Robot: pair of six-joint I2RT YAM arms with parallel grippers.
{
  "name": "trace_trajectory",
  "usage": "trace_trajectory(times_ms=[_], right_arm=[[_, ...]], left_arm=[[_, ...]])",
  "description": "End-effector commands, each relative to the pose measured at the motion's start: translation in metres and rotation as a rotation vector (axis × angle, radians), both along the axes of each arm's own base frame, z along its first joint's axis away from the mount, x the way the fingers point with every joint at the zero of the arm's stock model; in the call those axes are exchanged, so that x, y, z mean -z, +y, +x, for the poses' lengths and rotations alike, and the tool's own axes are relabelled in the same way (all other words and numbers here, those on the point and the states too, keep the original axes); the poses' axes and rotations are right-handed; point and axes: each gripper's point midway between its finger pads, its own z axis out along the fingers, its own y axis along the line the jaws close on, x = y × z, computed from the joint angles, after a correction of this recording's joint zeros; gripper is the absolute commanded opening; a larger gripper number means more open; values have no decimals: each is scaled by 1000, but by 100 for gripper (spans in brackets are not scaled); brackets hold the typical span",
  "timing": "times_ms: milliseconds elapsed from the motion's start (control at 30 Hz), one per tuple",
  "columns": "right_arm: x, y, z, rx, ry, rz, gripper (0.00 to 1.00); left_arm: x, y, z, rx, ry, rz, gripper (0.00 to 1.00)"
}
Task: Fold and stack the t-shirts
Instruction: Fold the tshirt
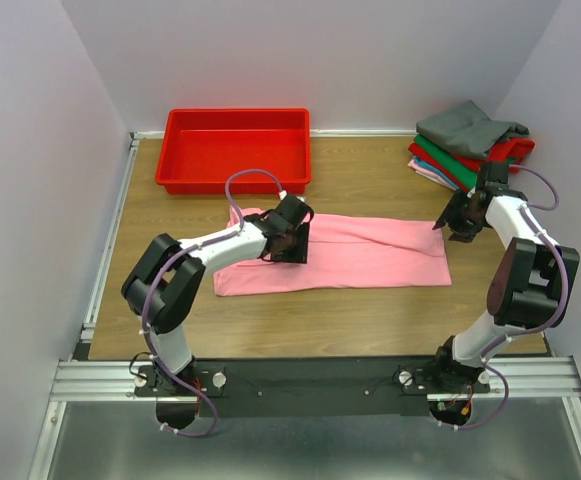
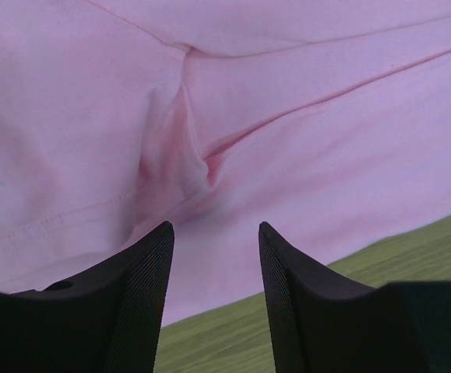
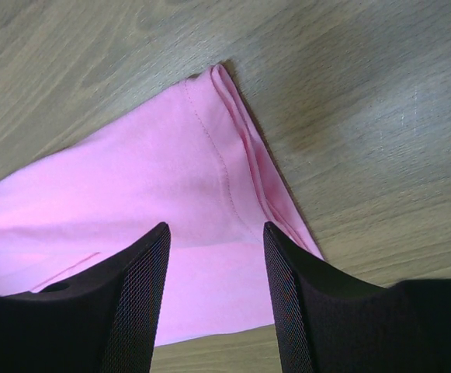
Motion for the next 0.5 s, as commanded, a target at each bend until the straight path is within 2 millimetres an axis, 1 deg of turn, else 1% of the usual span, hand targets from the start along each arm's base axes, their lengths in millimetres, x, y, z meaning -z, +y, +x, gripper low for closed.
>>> trace_trajectory(times_ms=[0,33,100,400,467], right_arm=[[-5,2,-2,-7,-19,4,59],[-6,1,-2,-6,-24,4,59],[-6,1,-2,-6,-24,4,59],[-4,2,-5,-12,-15,9,59],[-3,2,-4,-12,-15,9,59]], left_arm=[[5,-4,6,-24,12,22,56],[7,1,8,-43,6,45,56],[9,4,10,-59,2,60,56],[1,17,24,-108,-46,120,56],[2,21,25,-115,-56,132,56]])
